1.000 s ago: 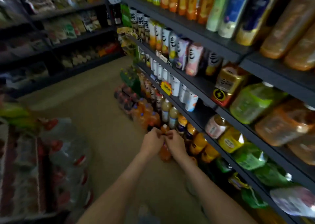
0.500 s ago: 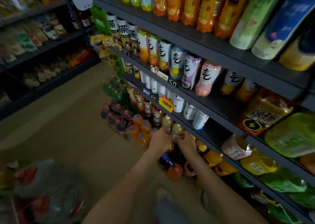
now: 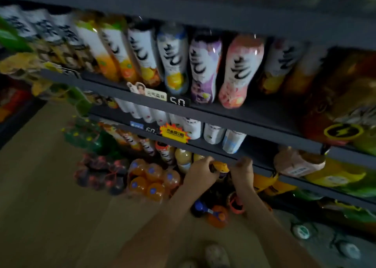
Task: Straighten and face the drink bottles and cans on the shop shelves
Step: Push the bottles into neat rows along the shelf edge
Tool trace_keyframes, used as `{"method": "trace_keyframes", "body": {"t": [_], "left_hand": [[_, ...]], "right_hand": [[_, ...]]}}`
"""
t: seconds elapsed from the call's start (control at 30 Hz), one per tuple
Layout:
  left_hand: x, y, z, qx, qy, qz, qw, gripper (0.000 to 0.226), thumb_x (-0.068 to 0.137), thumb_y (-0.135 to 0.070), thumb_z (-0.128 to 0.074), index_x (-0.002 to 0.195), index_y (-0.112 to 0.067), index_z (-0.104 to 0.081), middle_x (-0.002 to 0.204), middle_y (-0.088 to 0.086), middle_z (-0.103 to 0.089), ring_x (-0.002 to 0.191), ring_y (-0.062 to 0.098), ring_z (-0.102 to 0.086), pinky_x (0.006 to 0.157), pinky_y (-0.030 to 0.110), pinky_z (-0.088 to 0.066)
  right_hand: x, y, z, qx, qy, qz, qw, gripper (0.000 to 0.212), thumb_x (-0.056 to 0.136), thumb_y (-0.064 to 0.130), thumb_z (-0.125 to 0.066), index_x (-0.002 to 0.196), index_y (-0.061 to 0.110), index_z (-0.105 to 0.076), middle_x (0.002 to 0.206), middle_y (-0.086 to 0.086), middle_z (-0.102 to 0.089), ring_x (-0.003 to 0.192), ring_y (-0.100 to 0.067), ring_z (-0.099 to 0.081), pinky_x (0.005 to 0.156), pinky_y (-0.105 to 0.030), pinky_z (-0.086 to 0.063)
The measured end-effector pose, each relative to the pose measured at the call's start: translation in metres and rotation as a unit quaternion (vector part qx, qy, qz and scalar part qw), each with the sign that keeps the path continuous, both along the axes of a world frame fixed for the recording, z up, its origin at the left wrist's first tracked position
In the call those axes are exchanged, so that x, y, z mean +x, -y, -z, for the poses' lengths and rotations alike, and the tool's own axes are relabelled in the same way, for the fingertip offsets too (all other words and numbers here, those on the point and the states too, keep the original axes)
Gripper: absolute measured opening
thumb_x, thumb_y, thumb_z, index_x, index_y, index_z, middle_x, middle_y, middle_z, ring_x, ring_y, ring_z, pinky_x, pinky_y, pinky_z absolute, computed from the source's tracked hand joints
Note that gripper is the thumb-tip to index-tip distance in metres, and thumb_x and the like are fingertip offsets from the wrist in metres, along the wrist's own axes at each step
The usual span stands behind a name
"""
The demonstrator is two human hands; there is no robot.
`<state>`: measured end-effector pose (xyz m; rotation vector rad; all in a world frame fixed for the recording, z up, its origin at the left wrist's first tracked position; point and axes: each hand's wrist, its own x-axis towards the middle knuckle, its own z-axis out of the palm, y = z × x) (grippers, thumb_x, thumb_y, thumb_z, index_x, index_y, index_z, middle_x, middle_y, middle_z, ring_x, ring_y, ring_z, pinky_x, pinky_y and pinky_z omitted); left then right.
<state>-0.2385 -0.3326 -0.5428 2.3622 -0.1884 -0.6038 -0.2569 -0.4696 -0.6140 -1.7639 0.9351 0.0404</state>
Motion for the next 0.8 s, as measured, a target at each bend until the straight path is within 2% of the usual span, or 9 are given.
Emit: {"method": "trace_keyframes", "body": {"t": [0.1, 0.17, 0.23, 0.3, 0.43, 0.53, 0.63, 0.7, 0.8], "left_hand": [[0.017, 0.008, 0.050, 0.001, 0.001, 0.034, 0.999, 0.039, 0.089, -0.031, -0.061, 0.125, -0.017, -0.055, 0.120, 0.004, -0.062, 0.110, 0.020, -0.057, 0.075, 0.020, -0.039], [0.033, 0.014, 0.080, -0.004, 0.028, 0.030, 0.999, 0.046, 0.090, -0.034, -0.061, 0.132, -0.021, -0.050, 0.127, 0.000, -0.060, 0.113, 0.016, -0.056, 0.074, 0.013, -0.034], [0.050, 0.023, 0.103, -0.021, 0.069, 0.025, 0.997, 0.050, 0.092, -0.034, -0.058, 0.138, -0.021, -0.045, 0.136, -0.004, -0.053, 0.120, 0.013, -0.051, 0.077, 0.011, -0.031], [0.065, 0.032, 0.125, -0.047, 0.107, 0.013, 0.993, 0.051, 0.093, -0.033, -0.057, 0.140, -0.019, -0.043, 0.138, -0.003, -0.050, 0.125, 0.013, -0.047, 0.083, 0.012, -0.032], [0.076, 0.041, 0.164, -0.077, 0.160, -0.014, 0.984, 0.051, 0.091, -0.030, -0.061, 0.136, -0.012, -0.047, 0.134, 0.002, -0.054, 0.123, 0.015, -0.049, 0.091, 0.014, -0.034], [0.077, 0.048, 0.180, -0.114, 0.168, -0.015, 0.979, 0.047, 0.090, -0.025, -0.064, 0.133, -0.011, -0.052, 0.128, 0.003, -0.059, 0.118, 0.017, -0.055, 0.087, 0.013, -0.035], [0.074, 0.052, 0.185, -0.146, 0.152, -0.002, 0.977, 0.039, 0.090, -0.015, -0.061, 0.129, -0.010, -0.056, 0.121, 0.007, -0.064, 0.112, 0.020, -0.059, 0.083, 0.011, -0.035], [0.074, 0.050, 0.185, -0.147, 0.151, -0.001, 0.978, 0.036, 0.092, -0.011, -0.057, 0.129, -0.011, -0.057, 0.123, 0.006, -0.064, 0.113, 0.020, -0.059, 0.081, 0.008, -0.033], [0.077, 0.045, 0.181, -0.146, 0.147, 0.003, 0.978, 0.037, 0.095, -0.009, -0.050, 0.130, -0.016, -0.057, 0.127, 0.003, -0.062, 0.114, 0.018, -0.058, 0.082, 0.006, -0.031]], "right_hand": [[0.018, 0.020, 0.047, 0.040, 0.060, 0.042, 0.997, 0.073, 0.083, 0.010, -0.070, 0.142, 0.009, -0.027, 0.137, -0.010, -0.039, 0.123, -0.022, -0.044, 0.095, -0.037, -0.044], [0.030, 0.033, 0.072, 0.043, 0.113, 0.029, 0.992, 0.083, 0.083, 0.010, -0.071, 0.147, 0.010, -0.018, 0.150, -0.008, -0.027, 0.138, -0.022, -0.029, 0.107, -0.033, -0.034], [0.045, 0.044, 0.090, 0.049, 0.175, -0.007, 0.983, 0.086, 0.083, 0.009, -0.071, 0.148, 0.014, -0.015, 0.149, -0.002, -0.027, 0.138, -0.016, -0.029, 0.107, -0.028, -0.034], [0.061, 0.054, 0.102, 0.051, 0.224, -0.045, 0.972, 0.084, 0.082, 0.001, -0.069, 0.146, 0.016, -0.017, 0.142, 0.000, -0.039, 0.129, -0.014, -0.041, 0.098, -0.024, -0.045], [0.075, 0.061, 0.116, 0.045, 0.234, -0.077, 0.968, 0.064, 0.078, 0.001, -0.072, 0.131, 0.019, -0.042, 0.117, 0.002, -0.059, 0.108, -0.013, -0.060, 0.077, -0.018, -0.053], [0.084, 0.057, 0.126, -0.053, 0.225, -0.044, 0.972, 0.070, 0.069, 0.014, -0.082, 0.129, 0.012, -0.046, 0.121, -0.002, -0.048, 0.108, -0.014, -0.053, 0.085, -0.028, -0.048], [0.095, 0.043, 0.131, -0.162, 0.219, 0.031, 0.962, 0.080, 0.060, 0.017, -0.087, 0.124, -0.002, -0.044, 0.115, -0.011, -0.038, 0.114, -0.029, -0.042, 0.096, -0.043, -0.041], [0.098, 0.033, 0.132, -0.159, 0.209, 0.075, 0.962, 0.081, 0.059, 0.017, -0.087, 0.123, -0.001, -0.041, 0.117, -0.012, -0.038, 0.118, -0.031, -0.038, 0.100, -0.045, -0.038], [0.089, 0.032, 0.137, -0.052, 0.252, 0.041, 0.965, 0.082, 0.064, 0.014, -0.082, 0.129, 0.014, -0.033, 0.122, -0.002, -0.042, 0.119, -0.021, -0.044, 0.097, -0.042, -0.045]]}}
